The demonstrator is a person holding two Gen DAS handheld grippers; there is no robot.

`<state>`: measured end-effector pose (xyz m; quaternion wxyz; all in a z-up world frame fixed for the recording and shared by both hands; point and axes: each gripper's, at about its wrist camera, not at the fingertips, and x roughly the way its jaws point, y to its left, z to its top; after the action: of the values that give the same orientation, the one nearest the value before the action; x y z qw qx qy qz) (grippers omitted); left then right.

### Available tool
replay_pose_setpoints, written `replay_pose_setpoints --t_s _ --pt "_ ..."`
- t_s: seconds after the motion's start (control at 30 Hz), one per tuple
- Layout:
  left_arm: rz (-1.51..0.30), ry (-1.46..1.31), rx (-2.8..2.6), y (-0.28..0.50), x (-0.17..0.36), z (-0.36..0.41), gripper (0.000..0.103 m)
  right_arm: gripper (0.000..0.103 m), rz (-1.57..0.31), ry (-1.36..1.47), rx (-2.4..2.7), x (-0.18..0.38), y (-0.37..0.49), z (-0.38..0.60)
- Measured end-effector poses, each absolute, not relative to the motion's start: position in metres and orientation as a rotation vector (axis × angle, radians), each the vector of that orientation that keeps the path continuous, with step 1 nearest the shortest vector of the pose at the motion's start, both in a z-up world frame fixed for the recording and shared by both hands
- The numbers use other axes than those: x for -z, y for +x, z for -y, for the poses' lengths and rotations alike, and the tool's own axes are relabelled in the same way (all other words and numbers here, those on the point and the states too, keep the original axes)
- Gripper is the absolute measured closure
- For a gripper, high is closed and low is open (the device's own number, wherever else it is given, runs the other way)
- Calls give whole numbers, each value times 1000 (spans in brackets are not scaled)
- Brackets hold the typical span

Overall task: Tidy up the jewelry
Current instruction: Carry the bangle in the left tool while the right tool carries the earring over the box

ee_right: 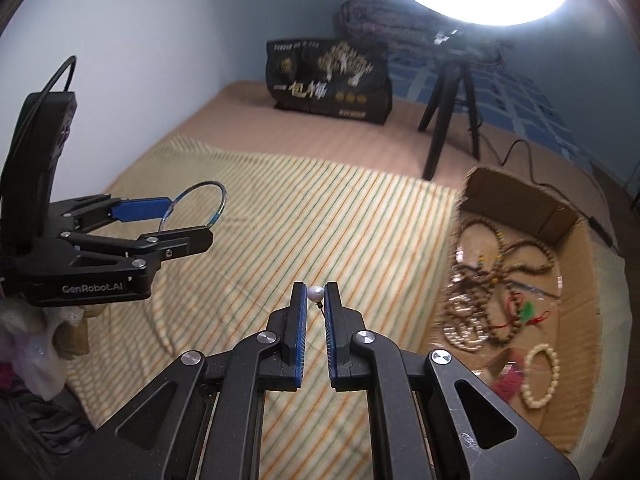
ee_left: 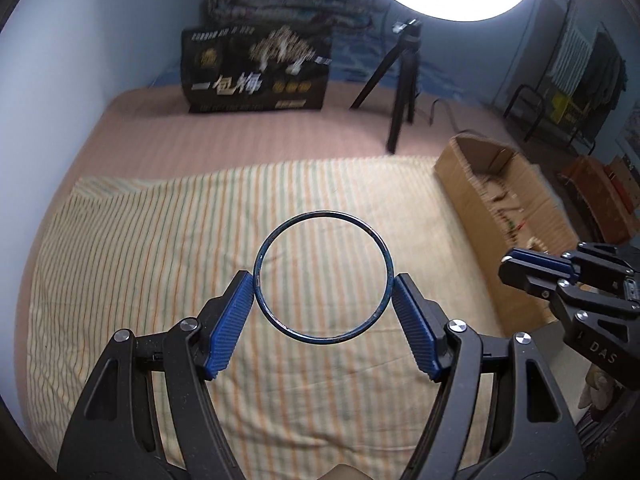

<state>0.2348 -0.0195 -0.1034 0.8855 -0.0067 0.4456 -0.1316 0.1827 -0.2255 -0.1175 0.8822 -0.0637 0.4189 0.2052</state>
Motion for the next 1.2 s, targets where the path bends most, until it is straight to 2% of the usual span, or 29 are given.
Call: replay_pose_setpoints --t_s 0.5,1.2 --pt "-811 -23 415 213 53 101 30 96 -807 -82 -322 68 185 304" --pt "-841 10 517 230 70 188 30 96 -846 24 -177 74 225 388"
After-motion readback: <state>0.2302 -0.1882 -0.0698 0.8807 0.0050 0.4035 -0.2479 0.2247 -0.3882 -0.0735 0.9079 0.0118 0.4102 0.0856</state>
